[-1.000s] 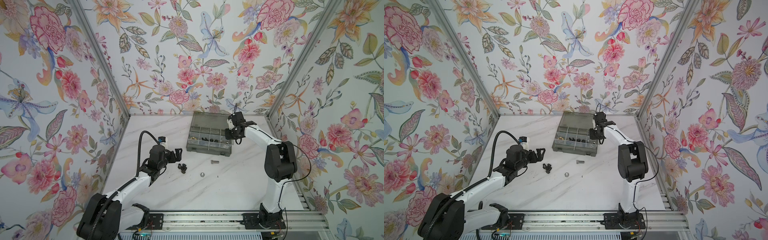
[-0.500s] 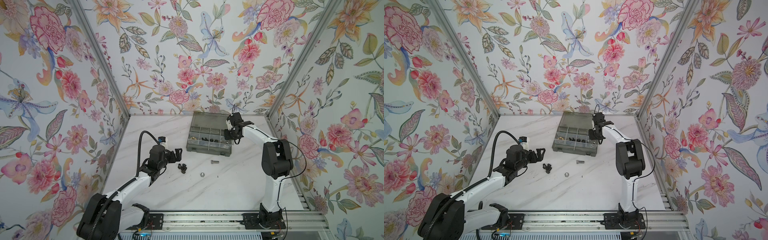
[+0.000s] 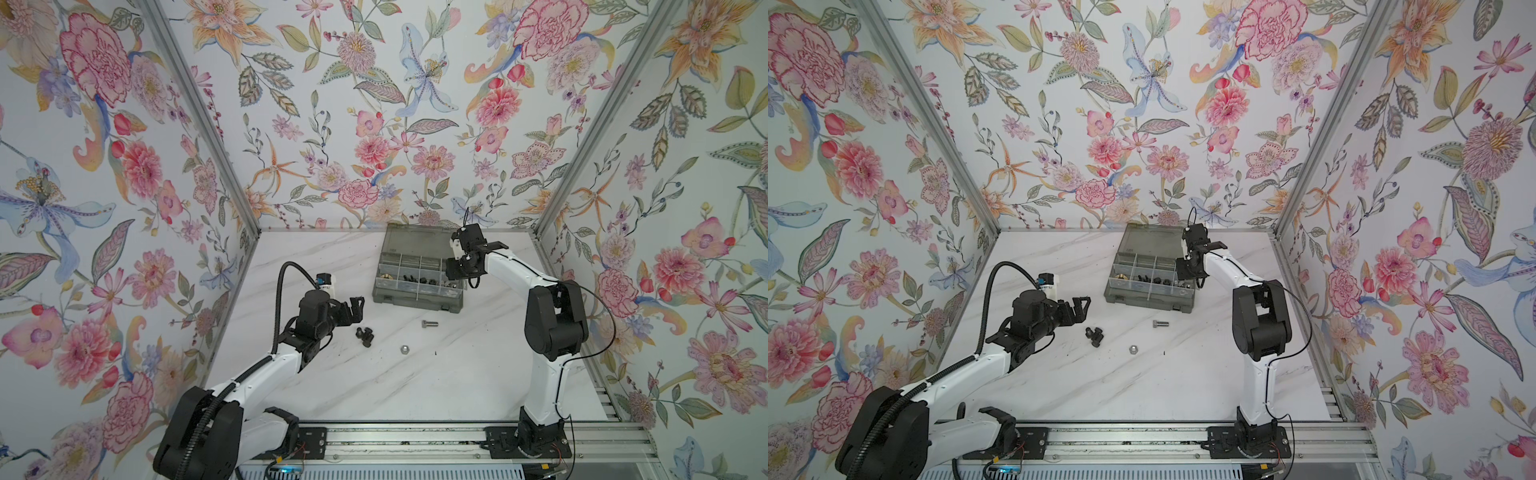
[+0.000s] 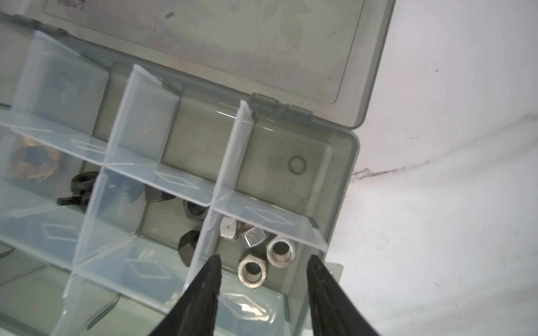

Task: Sort the screws and nuts into containers
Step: Place the nut into the container, then pick up the nut from the center of the table.

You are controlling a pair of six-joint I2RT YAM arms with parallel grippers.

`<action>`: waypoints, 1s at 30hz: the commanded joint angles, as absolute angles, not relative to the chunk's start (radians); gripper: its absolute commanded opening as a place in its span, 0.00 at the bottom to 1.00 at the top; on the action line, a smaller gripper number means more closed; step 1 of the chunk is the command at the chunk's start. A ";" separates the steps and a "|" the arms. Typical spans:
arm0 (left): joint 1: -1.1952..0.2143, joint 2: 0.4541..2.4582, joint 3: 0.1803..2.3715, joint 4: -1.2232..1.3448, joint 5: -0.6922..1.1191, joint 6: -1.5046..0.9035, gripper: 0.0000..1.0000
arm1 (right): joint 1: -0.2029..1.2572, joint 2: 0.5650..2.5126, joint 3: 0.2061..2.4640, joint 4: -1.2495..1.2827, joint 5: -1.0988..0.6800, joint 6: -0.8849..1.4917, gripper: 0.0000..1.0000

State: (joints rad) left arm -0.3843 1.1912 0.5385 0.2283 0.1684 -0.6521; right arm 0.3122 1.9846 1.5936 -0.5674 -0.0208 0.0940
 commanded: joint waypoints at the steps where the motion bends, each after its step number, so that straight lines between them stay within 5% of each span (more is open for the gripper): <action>1: -0.373 1.175 0.539 0.219 0.147 -0.655 0.99 | 0.362 1.855 1.552 -0.606 -0.070 0.044 0.54; 12: -0.373 1.187 0.551 0.220 0.149 -0.655 0.99 | 0.613 1.706 1.267 -0.639 -0.157 0.185 0.62; 22: -0.375 1.193 0.549 0.232 0.163 -0.658 0.99 | 0.832 1.803 1.219 -0.620 -0.133 0.305 0.62; 30: -0.374 1.177 0.538 0.229 0.155 -0.659 0.99 | 0.865 1.875 1.247 -0.621 -0.105 0.358 0.62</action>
